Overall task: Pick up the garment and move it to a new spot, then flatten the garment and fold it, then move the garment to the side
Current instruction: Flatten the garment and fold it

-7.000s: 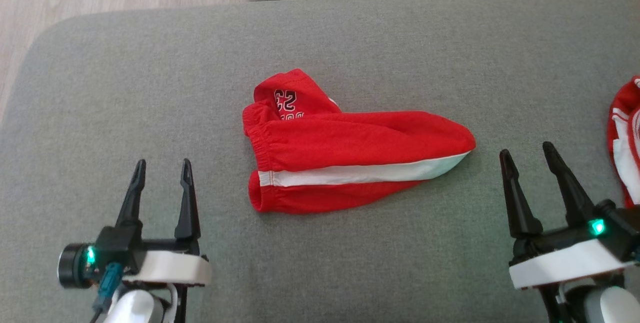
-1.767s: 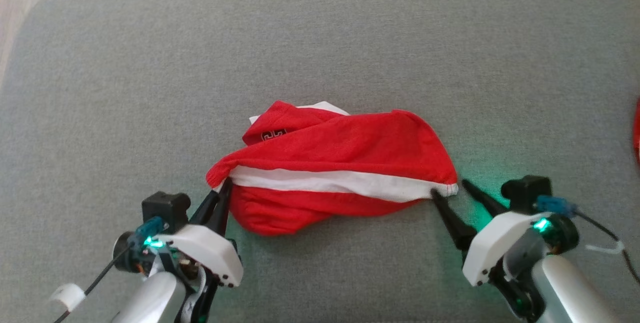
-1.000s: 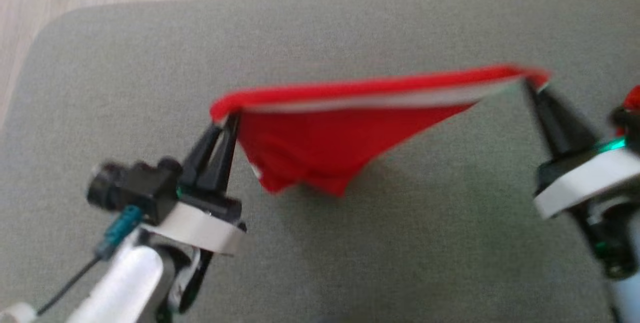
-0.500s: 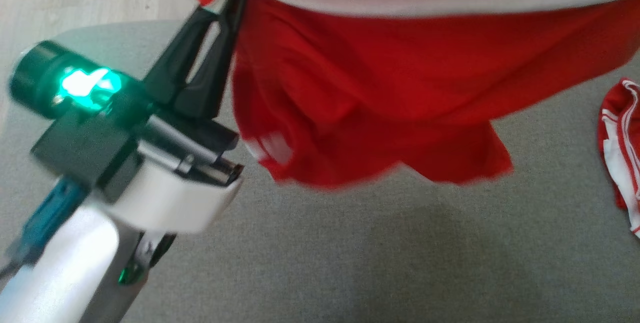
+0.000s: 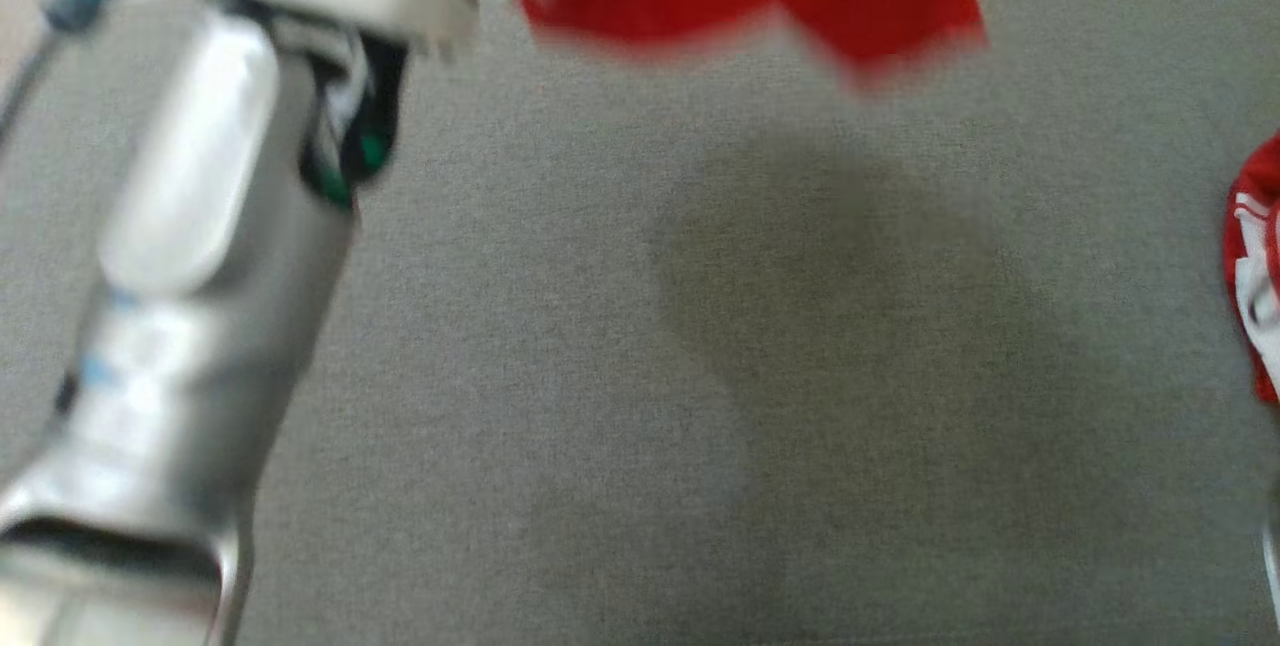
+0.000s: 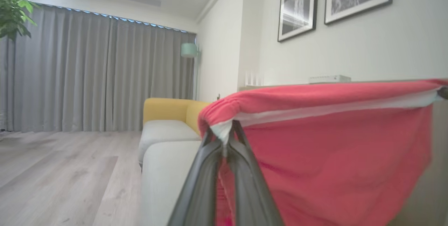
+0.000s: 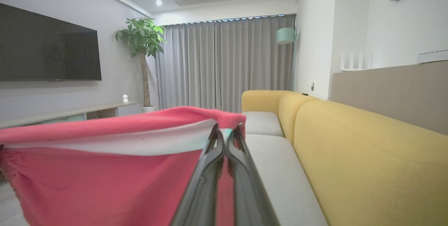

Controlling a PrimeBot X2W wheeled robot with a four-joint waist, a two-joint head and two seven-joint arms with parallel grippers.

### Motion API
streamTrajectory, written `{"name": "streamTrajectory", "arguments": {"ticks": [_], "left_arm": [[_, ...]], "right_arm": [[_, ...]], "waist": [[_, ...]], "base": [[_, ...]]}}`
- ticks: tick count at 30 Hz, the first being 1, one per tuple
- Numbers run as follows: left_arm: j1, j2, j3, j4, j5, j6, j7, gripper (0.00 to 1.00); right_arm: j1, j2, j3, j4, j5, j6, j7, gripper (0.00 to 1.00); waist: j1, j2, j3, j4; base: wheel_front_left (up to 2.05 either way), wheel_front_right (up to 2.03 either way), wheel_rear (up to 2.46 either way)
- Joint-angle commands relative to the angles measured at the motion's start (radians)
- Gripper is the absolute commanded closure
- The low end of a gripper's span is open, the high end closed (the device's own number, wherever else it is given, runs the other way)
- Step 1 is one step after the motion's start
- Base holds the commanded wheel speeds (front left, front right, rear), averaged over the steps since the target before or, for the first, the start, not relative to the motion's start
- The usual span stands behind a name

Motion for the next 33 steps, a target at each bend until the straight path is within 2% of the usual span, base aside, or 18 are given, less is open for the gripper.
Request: {"name": "streamTrajectory", "arguments": {"ticks": [1, 5, 10, 13, 16, 20, 24, 29, 33], "left_arm": [[-0.084, 0.017, 0.057, 0.046, -0.009, -0.009, -0.033, 1.0], [-0.132, -0.025, 0.082, 0.331, -0.057, -0.045, -0.075, 1.0], [-0.082, -0.081, 0.106, 0.641, -0.123, -0.075, -0.111, 1.0], [-0.029, -0.107, 0.119, 0.78, -0.167, -0.09, -0.114, 1.0], [0.012, -0.122, 0.126, 0.851, -0.212, -0.115, -0.125, 1.0], [0.049, -0.126, 0.103, 0.87, -0.226, -0.133, -0.156, 1.0], [0.121, -0.127, 0.044, 0.827, -0.237, -0.149, -0.196, 1.0], [0.249, -0.127, -0.016, 0.724, -0.219, -0.156, -0.212, 1.0], [0.379, -0.099, -0.045, 0.597, -0.177, -0.142, -0.213, 1.0]], "right_arm": [[-0.051, 0.021, 0.023, 0.026, -0.001, -0.001, -0.024, 1.0], [-0.113, 0.103, 0.078, 0.262, 0.019, -0.001, -0.068, 1.0], [-0.069, 0.183, 0.172, 0.557, 0.052, -0.001, -0.123, 1.0], [-0.01, 0.21, 0.24, 0.69, 0.093, -0.001, -0.158, 1.0], [0.064, 0.223, 0.291, 0.756, 0.164, -0.001, -0.204, 1.0], [0.14, 0.225, 0.331, 0.758, 0.229, -0.001, -0.26, 1.0], [0.256, 0.191, 0.385, 0.677, 0.313, -0.001, -0.326, 1.0], [0.428, 0.062, 0.423, 0.501, 0.339, -0.001, -0.399, 1.0], [0.608, -0.047, 0.36, 0.317, 0.308, -0.001, -0.393, 1.0]], "waist": [[-0.0002, 0.0, -0.002, -0.006], [-0.0002, 0.0, -0.013, -0.025], [-0.0002, 0.0, -0.004, -0.042], [-0.0002, 0.0, 0.012, -0.048], [-0.0002, 0.0, 0.031, -0.042], [-0.0002, 0.0, 0.04, -0.037], [-0.0002, 0.0, 0.031, -0.039], [-0.0002, 0.0, -0.015, -0.03], [-0.0002, 0.0, -0.06, -0.021]], "base": [[0.0, 0.0, 0.0], [0.0, 0.0, 0.0], [0.0, 0.0, 0.0], [0.0, 0.0, 0.0], [0.0, 0.0, 0.0], [0.0, 0.0, 0.0], [0.0, 0.0, 0.0], [0.0, 0.0, 0.0], [0.0, 0.0, 0.0]]}}
